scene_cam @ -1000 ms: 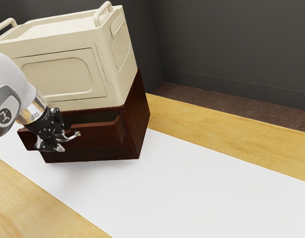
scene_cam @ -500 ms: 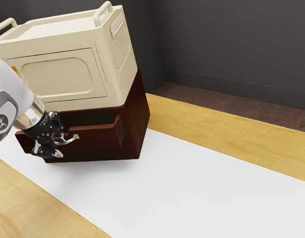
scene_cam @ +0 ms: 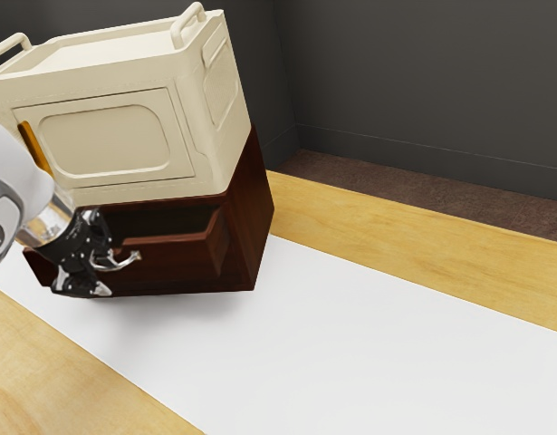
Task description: Pull the drawer handle with one arm to open the drawer
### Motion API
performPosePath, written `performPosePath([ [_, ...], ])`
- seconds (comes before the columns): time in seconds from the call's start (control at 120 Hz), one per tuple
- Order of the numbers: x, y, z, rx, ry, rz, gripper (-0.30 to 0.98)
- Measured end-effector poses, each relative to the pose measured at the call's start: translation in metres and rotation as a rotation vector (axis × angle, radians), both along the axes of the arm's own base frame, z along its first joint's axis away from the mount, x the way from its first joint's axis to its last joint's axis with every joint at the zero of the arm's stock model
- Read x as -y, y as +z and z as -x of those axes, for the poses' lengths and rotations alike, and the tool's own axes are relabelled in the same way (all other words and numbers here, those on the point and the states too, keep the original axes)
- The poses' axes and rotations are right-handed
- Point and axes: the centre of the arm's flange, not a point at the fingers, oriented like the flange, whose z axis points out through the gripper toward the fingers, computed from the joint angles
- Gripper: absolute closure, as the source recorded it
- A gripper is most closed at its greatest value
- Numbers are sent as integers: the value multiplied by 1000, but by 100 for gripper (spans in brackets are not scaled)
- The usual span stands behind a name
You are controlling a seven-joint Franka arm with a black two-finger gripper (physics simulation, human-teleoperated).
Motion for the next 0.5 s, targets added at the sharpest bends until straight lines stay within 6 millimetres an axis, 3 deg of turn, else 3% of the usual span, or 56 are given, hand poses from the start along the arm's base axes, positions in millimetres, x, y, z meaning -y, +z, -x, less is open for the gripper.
performPosePath([
  [0.5, 14, -4, 31, 14, -11, -3, 48],
])
